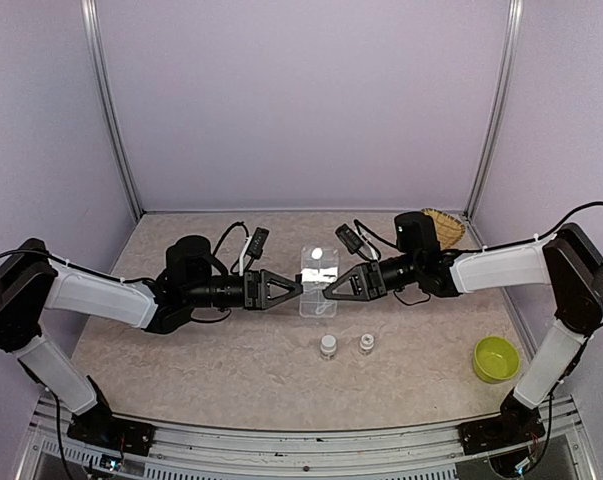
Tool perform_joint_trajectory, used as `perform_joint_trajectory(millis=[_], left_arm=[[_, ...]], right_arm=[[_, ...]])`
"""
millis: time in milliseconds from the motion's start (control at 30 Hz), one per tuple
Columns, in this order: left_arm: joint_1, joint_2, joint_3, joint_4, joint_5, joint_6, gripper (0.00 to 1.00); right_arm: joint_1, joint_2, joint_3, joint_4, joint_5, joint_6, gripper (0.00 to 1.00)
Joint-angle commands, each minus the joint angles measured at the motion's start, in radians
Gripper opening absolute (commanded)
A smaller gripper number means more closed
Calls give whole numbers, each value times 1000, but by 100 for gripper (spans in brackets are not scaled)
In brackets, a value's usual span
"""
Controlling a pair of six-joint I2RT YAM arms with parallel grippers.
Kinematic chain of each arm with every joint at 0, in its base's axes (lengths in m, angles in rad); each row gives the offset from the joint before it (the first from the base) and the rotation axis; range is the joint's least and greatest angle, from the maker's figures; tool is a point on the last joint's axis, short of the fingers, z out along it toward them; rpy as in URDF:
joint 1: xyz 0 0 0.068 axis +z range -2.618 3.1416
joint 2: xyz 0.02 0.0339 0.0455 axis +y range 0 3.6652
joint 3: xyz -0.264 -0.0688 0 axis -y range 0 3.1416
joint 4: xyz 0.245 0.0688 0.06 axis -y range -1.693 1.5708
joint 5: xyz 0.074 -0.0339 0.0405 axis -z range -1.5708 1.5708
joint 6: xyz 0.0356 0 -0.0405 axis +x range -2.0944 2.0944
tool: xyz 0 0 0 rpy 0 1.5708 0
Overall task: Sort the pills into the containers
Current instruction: Open the pill container at the center of the board.
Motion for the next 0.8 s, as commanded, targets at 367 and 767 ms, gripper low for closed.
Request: perform_joint_trajectory(millis=[367, 767], left_arm=[[-3, -46, -16, 71, -7, -1, 37], [6, -56, -18, 75, -33, 0, 28]], right_arm=[[8, 26, 7, -23, 12, -19, 20], [8, 39, 20, -56, 20, -33, 20]])
